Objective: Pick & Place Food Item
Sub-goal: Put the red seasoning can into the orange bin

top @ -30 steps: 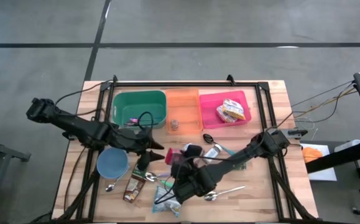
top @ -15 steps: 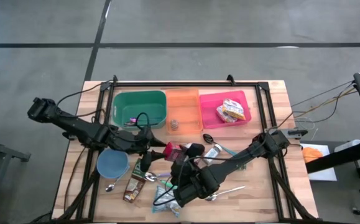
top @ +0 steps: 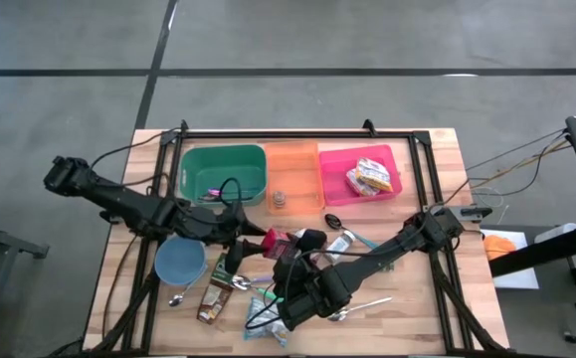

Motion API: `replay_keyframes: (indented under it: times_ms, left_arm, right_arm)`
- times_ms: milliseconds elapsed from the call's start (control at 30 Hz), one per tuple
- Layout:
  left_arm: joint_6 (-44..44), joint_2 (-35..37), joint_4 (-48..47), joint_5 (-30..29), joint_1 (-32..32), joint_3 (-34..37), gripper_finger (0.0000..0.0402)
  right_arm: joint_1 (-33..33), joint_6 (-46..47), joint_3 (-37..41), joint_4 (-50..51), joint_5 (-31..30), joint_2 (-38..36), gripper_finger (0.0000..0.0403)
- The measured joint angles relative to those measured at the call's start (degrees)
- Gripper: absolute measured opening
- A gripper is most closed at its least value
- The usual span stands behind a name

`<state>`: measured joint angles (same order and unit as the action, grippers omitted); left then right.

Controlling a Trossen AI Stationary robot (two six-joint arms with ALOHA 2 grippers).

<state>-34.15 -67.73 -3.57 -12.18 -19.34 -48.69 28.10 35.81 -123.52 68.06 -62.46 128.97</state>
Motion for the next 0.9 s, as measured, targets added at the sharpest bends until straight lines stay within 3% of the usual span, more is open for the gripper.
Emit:
replay_keyframes:
  times_ms: [300,500,900]
  left_arm:
    - [-0.3,1.7,-1.0,3.2,0.1,0.0,0.0237]
    - [-0.4,1.9,0.0,8.3,-0.2,0.0,0.0237]
    - [0.8,1.9,-0.8,4.1,0.0,0.2,0.0237]
  right_arm:
    - [-0.1,0.0,0.0,0.6,0.8,0.0,0.0274]
    - [-0.5,0.0,0.1,1.0,1.7,0.1,0.0274]
    - [-0.7,-0.2,0.1,0.8,3.1,0.0,0.0274]
